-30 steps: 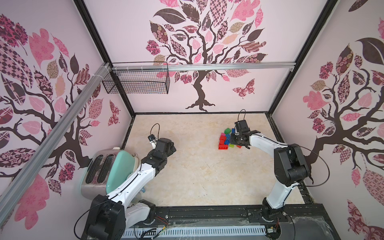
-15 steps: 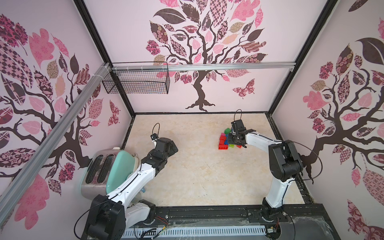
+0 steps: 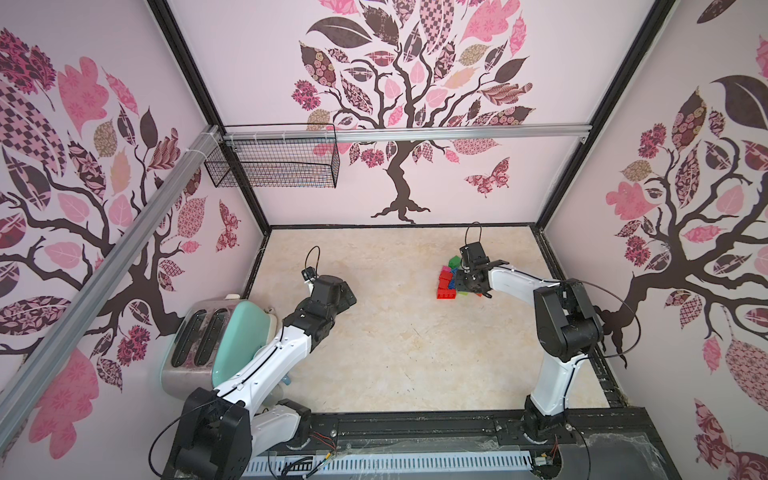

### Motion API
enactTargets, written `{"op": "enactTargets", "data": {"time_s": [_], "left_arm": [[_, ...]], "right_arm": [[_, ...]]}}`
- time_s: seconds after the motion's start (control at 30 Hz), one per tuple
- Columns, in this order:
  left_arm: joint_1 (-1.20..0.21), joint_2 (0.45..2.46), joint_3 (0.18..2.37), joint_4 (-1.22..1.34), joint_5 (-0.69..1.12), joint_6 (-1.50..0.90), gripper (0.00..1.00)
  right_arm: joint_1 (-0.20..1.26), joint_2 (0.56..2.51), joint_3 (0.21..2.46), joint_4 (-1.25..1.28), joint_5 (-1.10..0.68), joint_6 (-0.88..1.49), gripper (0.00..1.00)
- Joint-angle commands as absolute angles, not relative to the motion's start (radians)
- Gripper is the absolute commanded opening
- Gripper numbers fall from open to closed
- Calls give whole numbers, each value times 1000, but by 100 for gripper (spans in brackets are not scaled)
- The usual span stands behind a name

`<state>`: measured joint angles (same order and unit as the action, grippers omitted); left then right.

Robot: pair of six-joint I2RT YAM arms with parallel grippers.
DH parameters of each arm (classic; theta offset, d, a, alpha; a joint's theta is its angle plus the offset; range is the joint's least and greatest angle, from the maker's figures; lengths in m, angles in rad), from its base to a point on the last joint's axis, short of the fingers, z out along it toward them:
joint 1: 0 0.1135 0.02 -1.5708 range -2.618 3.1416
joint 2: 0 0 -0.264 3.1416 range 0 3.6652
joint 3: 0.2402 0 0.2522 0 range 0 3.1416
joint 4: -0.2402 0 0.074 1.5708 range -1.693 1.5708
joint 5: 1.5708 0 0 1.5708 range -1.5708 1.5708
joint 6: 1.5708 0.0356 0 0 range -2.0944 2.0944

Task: Assemble the number 4 with lego
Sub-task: Move the lego brick at the center of the board.

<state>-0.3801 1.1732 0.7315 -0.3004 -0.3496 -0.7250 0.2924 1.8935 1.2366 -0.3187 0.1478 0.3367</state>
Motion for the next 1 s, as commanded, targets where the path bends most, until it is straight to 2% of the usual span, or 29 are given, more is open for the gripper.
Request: {"op": "enactTargets", "data": {"time_s": [0.0, 0.43, 0.67, 0.97], "left_arm": [[-377, 1178, 761, -292, -346, -710, 98], [-375, 1207, 776, -295, -318, -700, 98], [-376, 1207, 773, -295, -321, -695, 98], [-372, 1213, 770, -288, -316, -694, 98]], "right_arm": [[292, 1962, 1225, -402, 140, 358, 0], [325, 1980, 1156, -428, 69, 424, 0], [333, 1922, 1108, -469, 153, 440, 0], [334, 1938, 1136, -496, 231, 446, 0]]}}
